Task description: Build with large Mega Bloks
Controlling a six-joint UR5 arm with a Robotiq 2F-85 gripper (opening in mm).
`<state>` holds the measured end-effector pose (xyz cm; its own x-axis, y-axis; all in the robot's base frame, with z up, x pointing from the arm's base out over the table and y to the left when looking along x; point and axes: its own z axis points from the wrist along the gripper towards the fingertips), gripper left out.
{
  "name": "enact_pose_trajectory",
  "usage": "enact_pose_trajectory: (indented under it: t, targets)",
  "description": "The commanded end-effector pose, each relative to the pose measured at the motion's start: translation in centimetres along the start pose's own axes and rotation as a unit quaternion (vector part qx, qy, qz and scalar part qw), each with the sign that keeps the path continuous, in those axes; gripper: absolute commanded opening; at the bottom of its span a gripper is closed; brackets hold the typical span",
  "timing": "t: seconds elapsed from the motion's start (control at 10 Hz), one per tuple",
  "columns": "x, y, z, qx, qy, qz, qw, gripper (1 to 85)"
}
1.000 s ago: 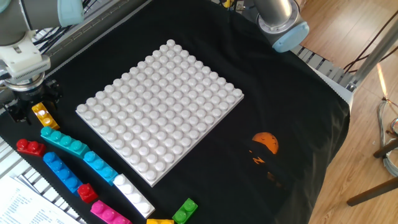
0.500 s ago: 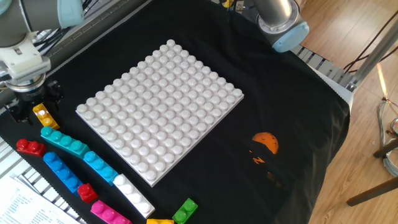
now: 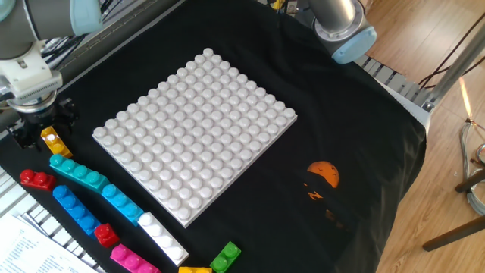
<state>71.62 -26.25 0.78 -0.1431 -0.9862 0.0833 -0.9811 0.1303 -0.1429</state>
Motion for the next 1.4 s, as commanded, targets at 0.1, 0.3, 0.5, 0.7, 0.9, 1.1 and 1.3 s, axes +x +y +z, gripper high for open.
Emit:
enact_pose_trajectory:
  t: [0.1, 0.3, 0.5, 0.7, 0.9, 1.1, 1.3]
  targets:
    - [0.0, 0.9, 3.6, -0.008, -0.024, 0.015, 0.9996, 70.0]
    - [0.1, 1.6, 4.1, -0.016, -0.029, 0.019, 0.9993, 70.0]
    - [0.5, 2.0, 2.2, -0.026, -0.02, 0.022, 0.9992, 66.0]
    - [0.5, 1.6, 1.1, -0.029, -0.01, 0.018, 0.9994, 65.0]
    - [0.4, 1.6, 0.9, -0.033, -0.012, 0.019, 0.9992, 65.0]
    - [0.4, 1.7, 0.7, -0.036, -0.017, 0.021, 0.999, 64.7]
    - [0.5, 1.7, 0.7, -0.037, -0.014, 0.03, 0.9988, 59.3]
